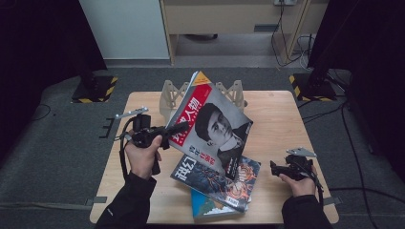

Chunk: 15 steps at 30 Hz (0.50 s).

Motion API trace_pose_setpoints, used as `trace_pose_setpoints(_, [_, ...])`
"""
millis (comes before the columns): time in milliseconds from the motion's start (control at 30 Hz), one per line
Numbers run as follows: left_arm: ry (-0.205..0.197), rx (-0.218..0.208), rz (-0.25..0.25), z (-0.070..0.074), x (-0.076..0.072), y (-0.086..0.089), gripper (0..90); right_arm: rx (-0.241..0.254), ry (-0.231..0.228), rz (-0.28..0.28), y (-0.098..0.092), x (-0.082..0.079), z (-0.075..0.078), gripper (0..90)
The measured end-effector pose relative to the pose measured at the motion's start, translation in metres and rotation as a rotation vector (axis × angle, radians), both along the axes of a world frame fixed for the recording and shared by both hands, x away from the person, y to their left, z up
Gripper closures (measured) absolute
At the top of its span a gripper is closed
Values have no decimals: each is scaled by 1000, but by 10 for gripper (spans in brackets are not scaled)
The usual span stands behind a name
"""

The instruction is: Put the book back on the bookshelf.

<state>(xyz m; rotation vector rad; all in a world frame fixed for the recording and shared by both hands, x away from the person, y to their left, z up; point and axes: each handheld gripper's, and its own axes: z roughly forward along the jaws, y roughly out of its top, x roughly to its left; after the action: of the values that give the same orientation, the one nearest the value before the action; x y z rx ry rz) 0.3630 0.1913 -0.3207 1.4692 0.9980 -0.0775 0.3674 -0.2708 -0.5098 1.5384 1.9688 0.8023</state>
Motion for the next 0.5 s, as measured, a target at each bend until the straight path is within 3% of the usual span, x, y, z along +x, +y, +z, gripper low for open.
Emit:
trace_pose_setpoints(100, [-10, 3, 17, 5, 0, 7, 864, -22, 33, 16, -2, 3, -6, 47])
trace_pose_setpoints(200, [-29, 9, 34, 12, 0, 15, 863, -51, 97, 52, -2, 6, -14, 46])
trace_pose_setpoints(500, [-63, 9, 61, 27, 2, 26, 864, -53, 100, 54, -5, 7, -19, 42])
